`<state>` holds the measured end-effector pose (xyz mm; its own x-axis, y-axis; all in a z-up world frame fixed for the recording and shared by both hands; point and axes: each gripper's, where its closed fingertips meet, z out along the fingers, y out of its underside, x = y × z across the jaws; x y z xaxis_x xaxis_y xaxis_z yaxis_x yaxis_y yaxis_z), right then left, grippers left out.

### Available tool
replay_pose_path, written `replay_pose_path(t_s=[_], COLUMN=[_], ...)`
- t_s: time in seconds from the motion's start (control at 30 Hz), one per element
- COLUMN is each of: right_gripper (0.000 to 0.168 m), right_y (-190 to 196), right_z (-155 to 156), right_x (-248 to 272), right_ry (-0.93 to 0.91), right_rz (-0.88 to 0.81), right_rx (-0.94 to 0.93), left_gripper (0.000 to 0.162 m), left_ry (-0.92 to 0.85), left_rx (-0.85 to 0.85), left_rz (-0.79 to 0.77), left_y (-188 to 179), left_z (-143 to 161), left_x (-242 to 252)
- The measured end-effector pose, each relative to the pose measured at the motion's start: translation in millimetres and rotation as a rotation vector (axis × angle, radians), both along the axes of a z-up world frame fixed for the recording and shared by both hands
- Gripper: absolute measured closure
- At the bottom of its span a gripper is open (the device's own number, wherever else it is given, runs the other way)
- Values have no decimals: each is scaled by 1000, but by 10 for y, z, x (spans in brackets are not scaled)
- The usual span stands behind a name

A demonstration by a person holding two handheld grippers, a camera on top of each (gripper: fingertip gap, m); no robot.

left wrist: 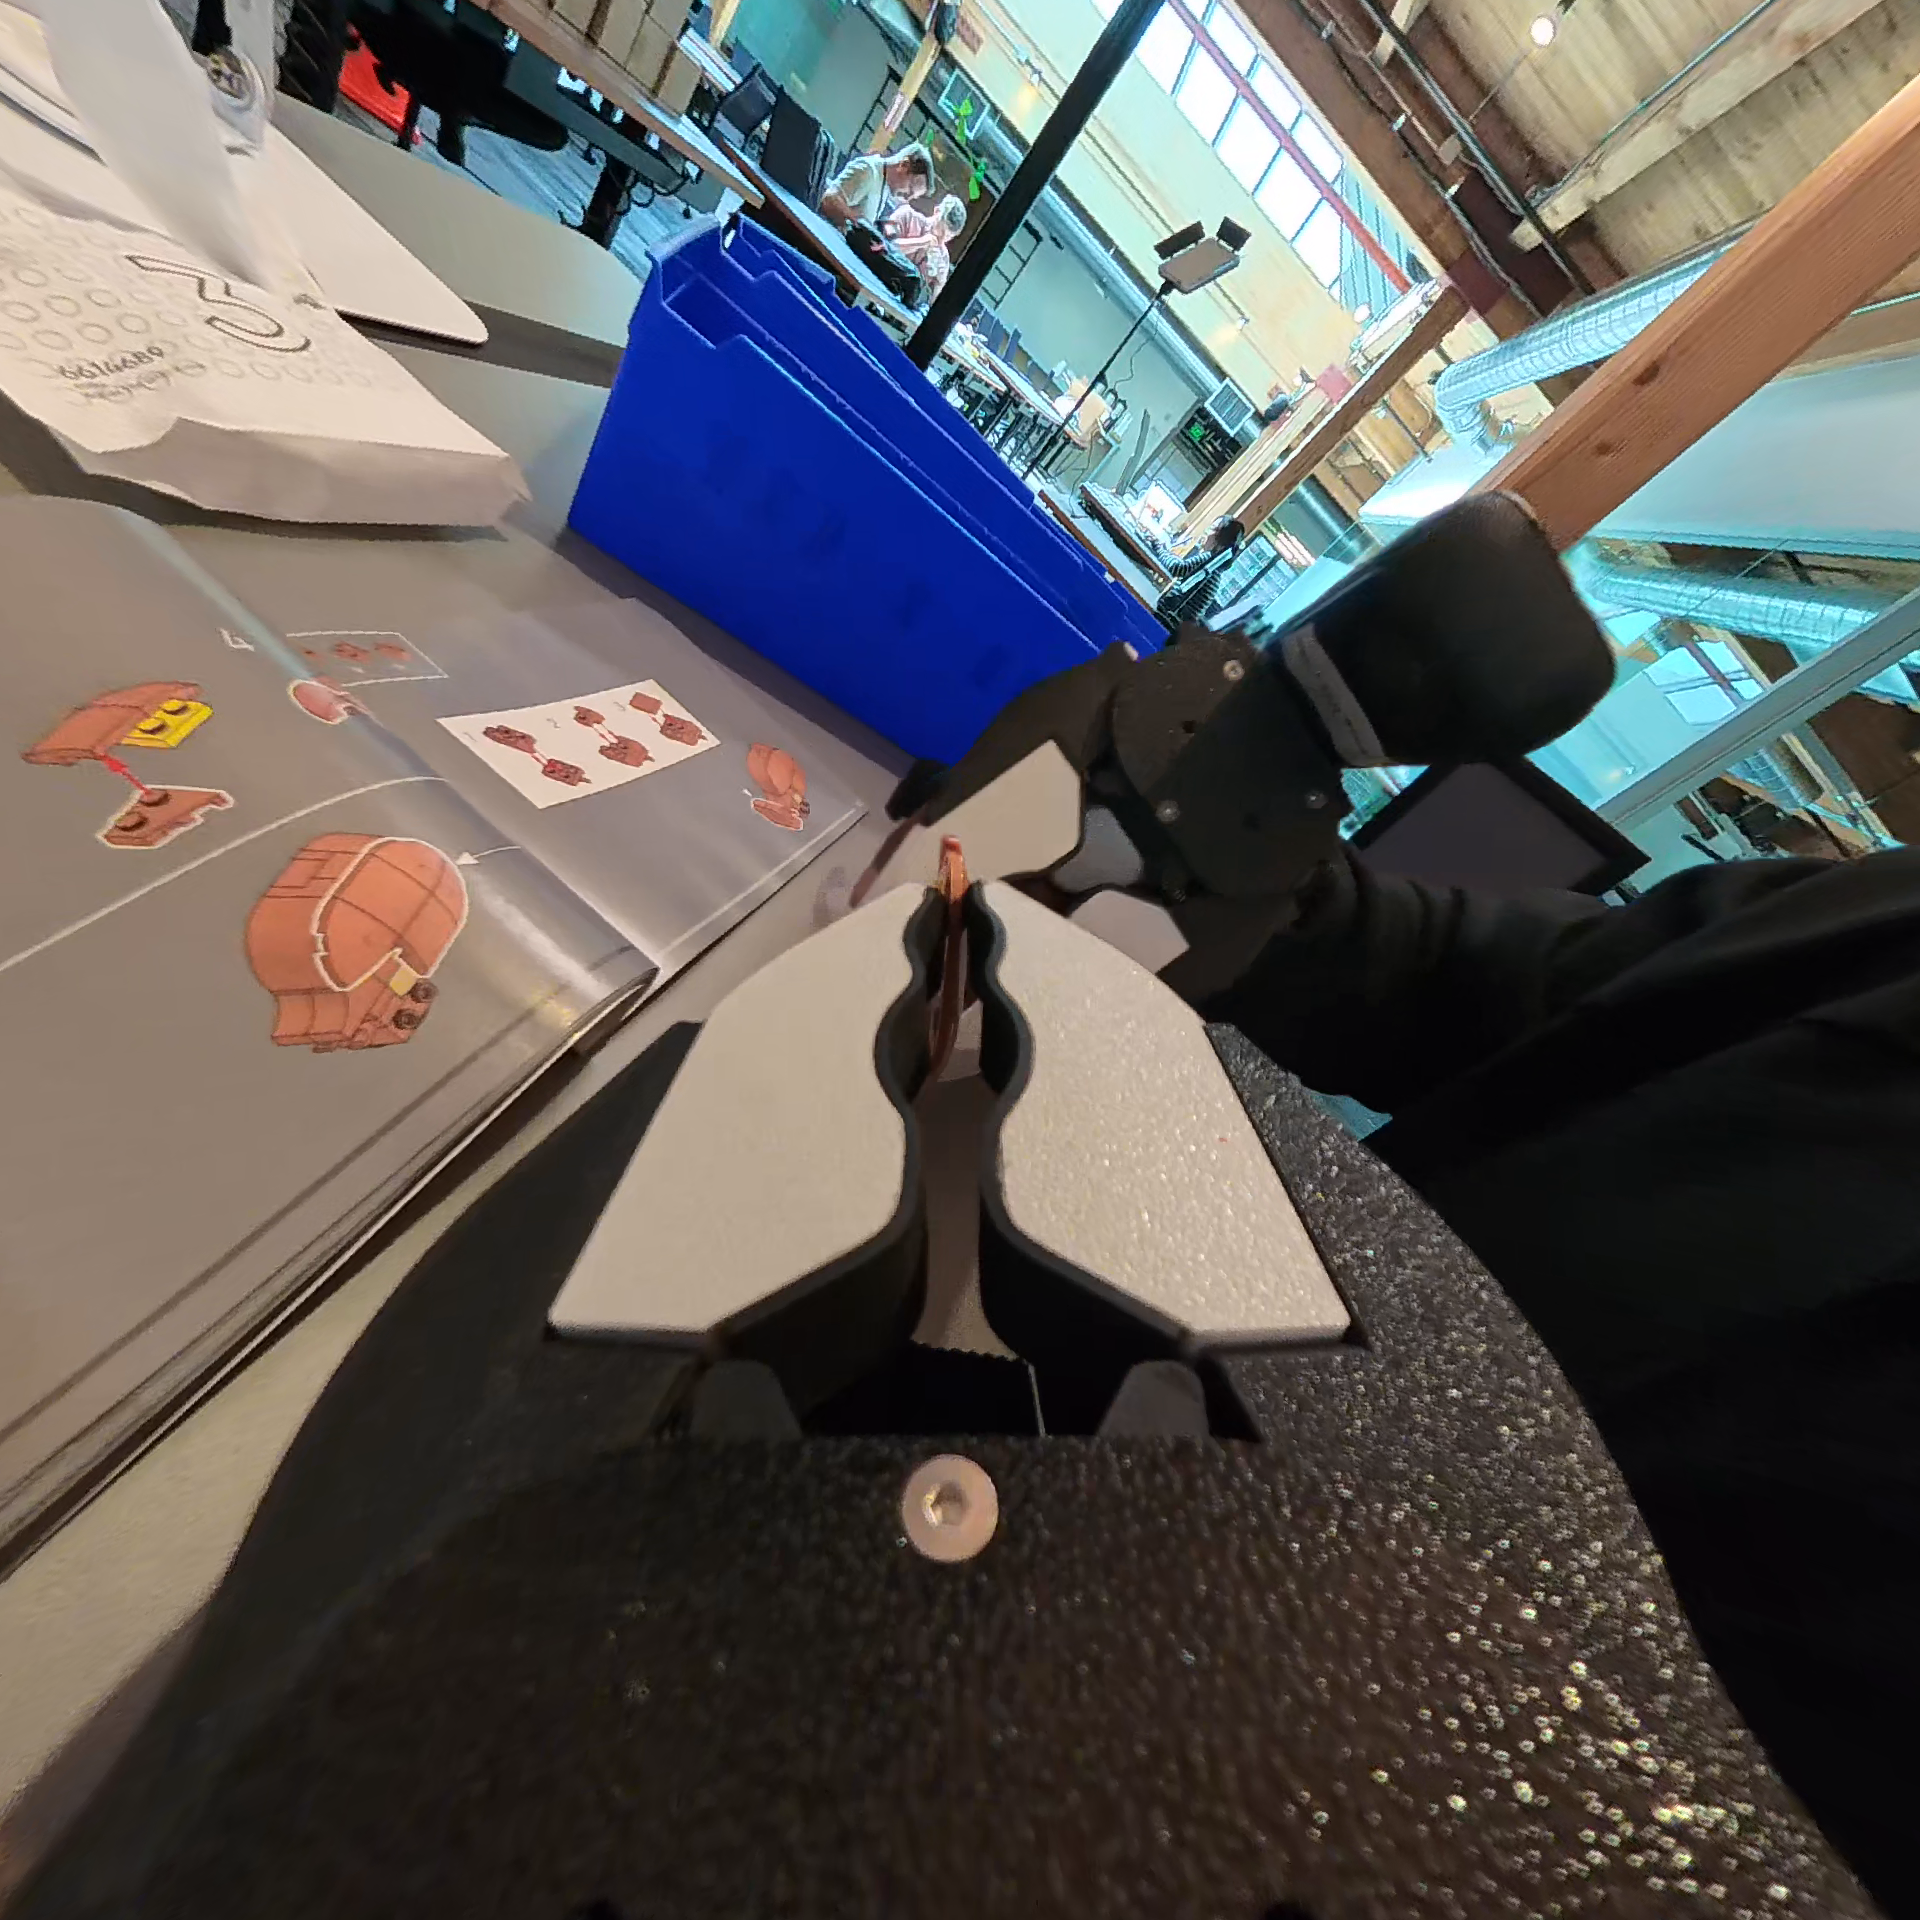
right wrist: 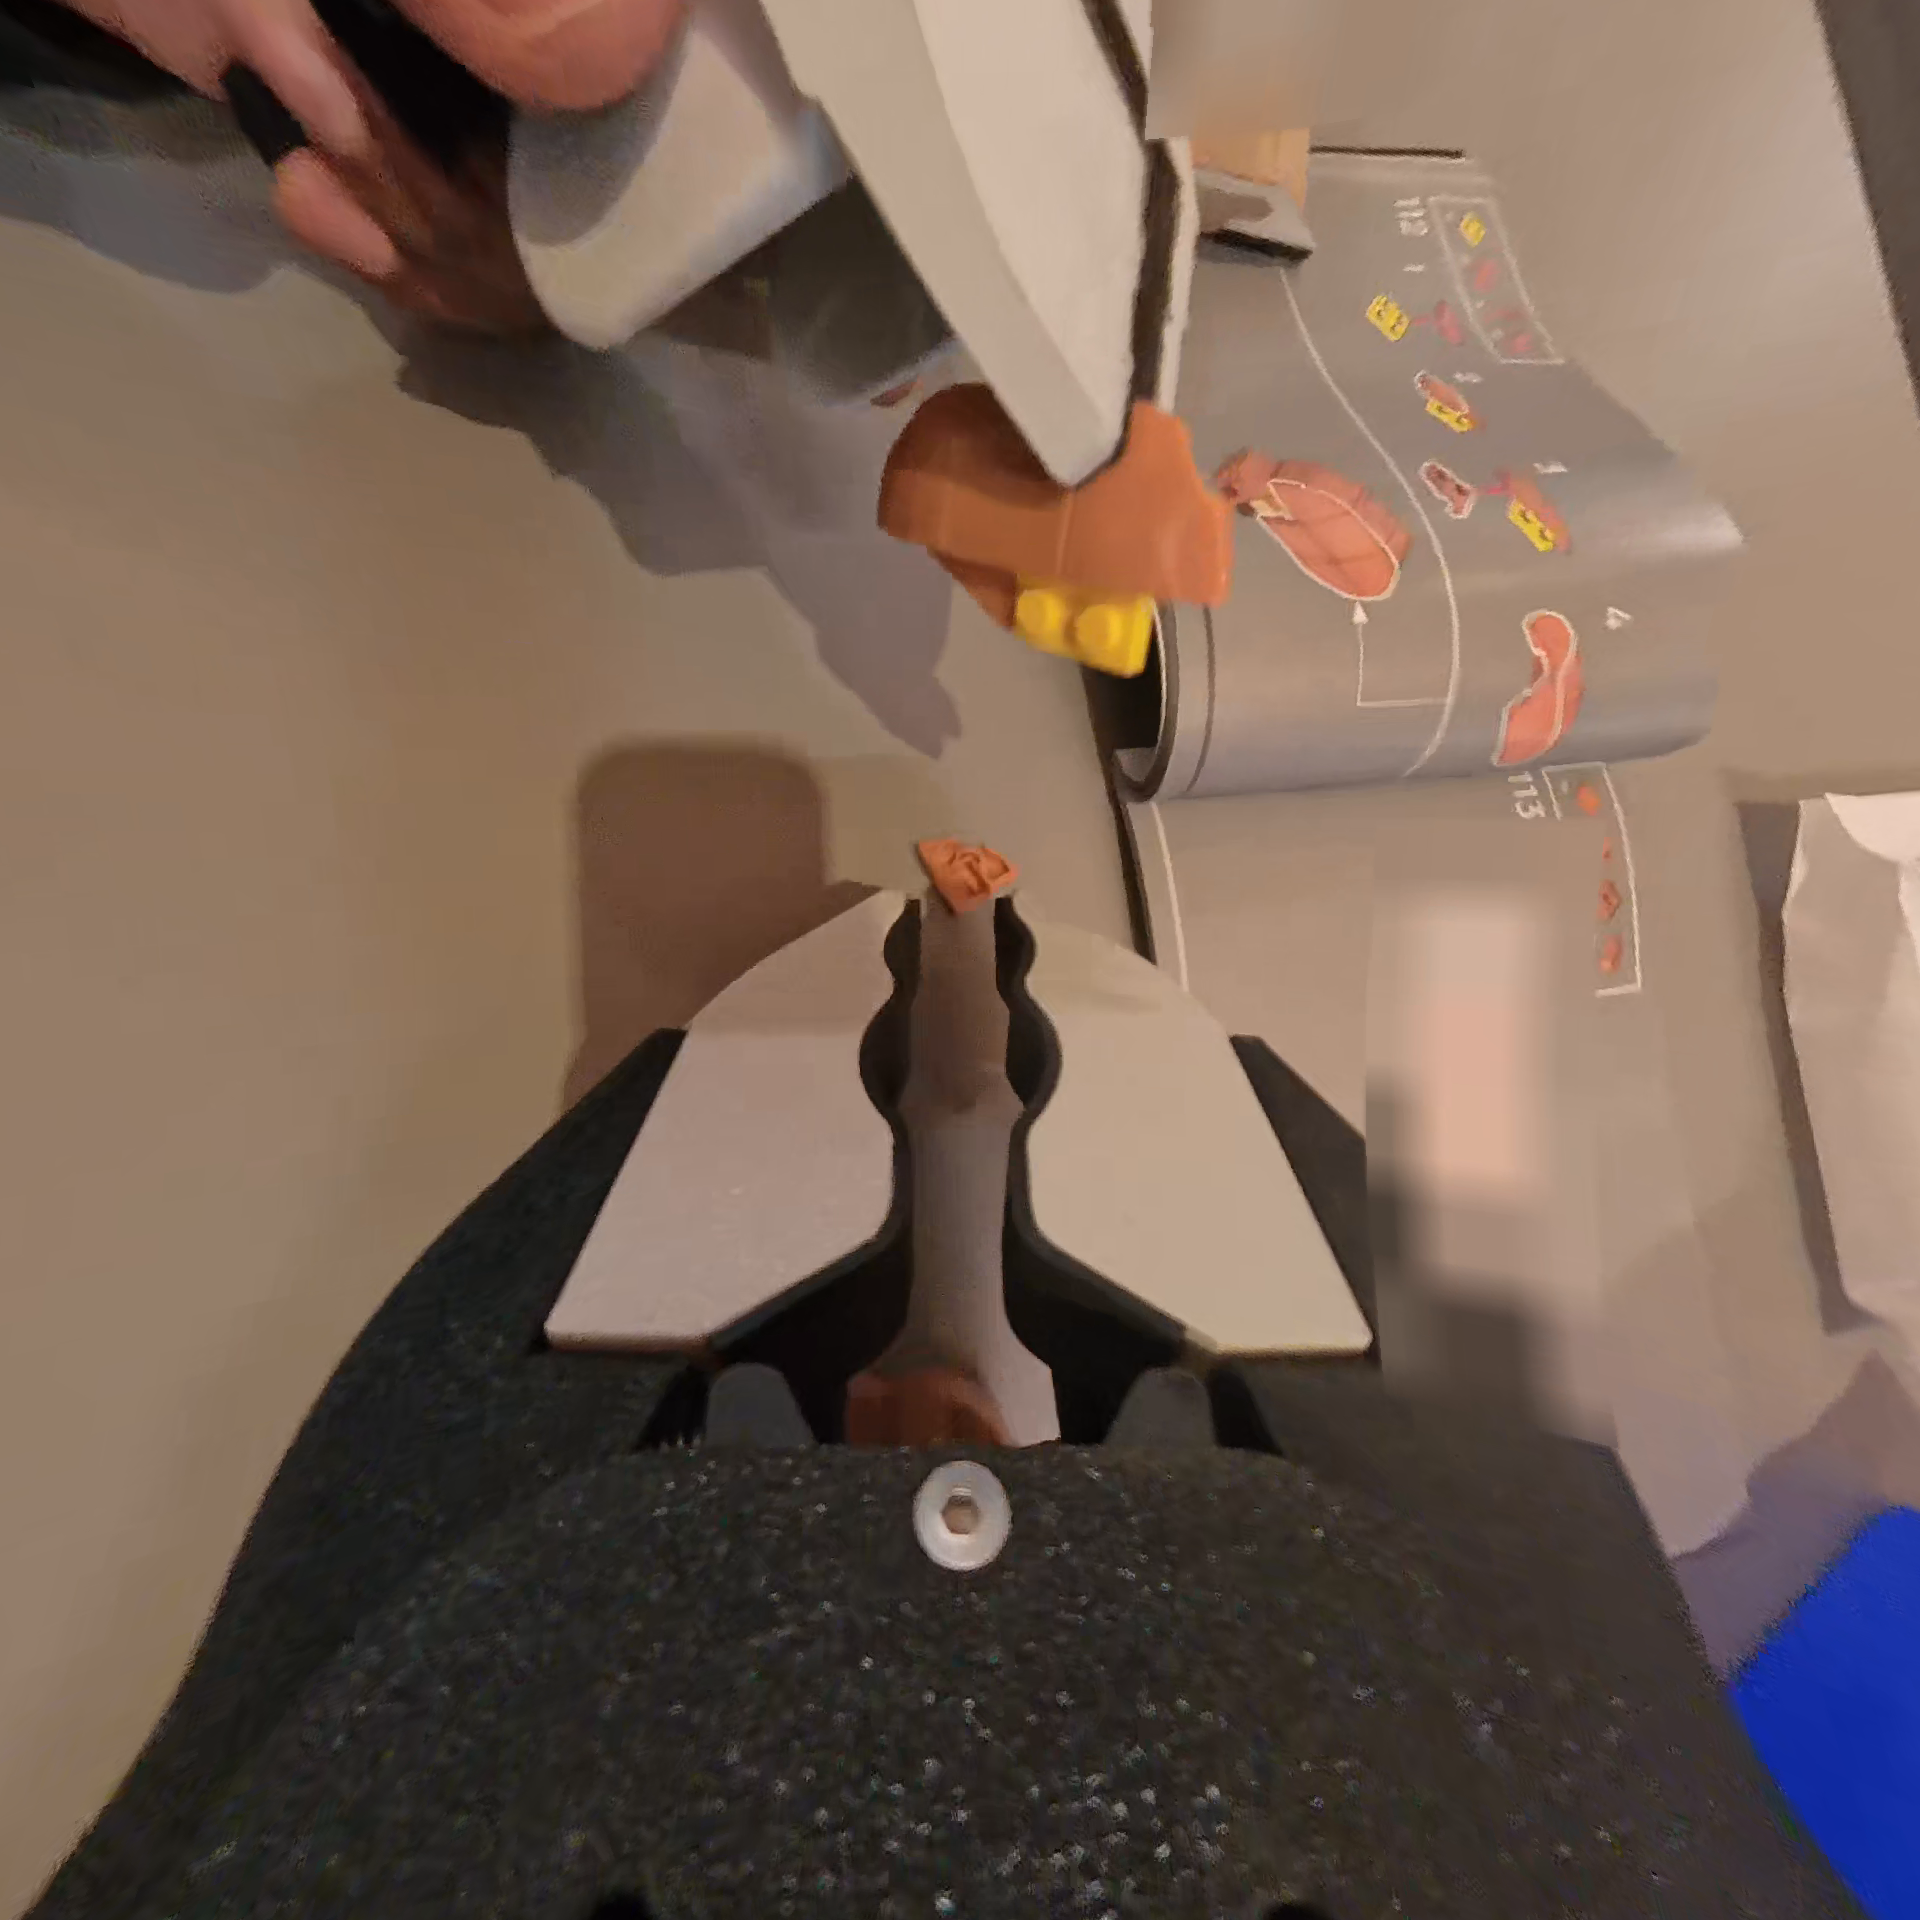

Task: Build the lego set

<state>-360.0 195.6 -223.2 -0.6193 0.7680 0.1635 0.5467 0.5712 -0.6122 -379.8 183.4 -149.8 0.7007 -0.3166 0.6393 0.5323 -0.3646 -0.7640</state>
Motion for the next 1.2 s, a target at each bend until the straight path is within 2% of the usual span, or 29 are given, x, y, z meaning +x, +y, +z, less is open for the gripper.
replay_pose_path(t_s=[0.13,0.33,0.63,0.77,0.8,0.97,1.07,1.2], right_gripper=[149,142,154,156,168,168,168,163], right_y=[-80,-35,-89,-92,-90,28,129,62], right_z=[-108,-197,-235,-136,-68,369,343,142], right_x=[-85,-95,-20,67,95,171,206,174], right_ry=[-47,-102,-142,-127,-109,19,45,8], right_rz=[28,-22,15,7,3,-93,-134,-128], right_rx=[-16,0,61,-10,-52,-341,-307,-204], left_gripper=[159,159,158,158,158,158,158,158], left_ry=[-22,-23,4,6,-1,-73,-27,31], left_rx=[5,-23,-70,-90,-91,-72,-98,-193], left_rz=[7,13,23,14,3,-34,-16,-18], left_y=[-2,-9,15,19,19,22,28,1], left_z=[12,-13,-104,-152,-157,-121,-176,-305], left_x=[-12,-24,5,26,43,111,89,112])
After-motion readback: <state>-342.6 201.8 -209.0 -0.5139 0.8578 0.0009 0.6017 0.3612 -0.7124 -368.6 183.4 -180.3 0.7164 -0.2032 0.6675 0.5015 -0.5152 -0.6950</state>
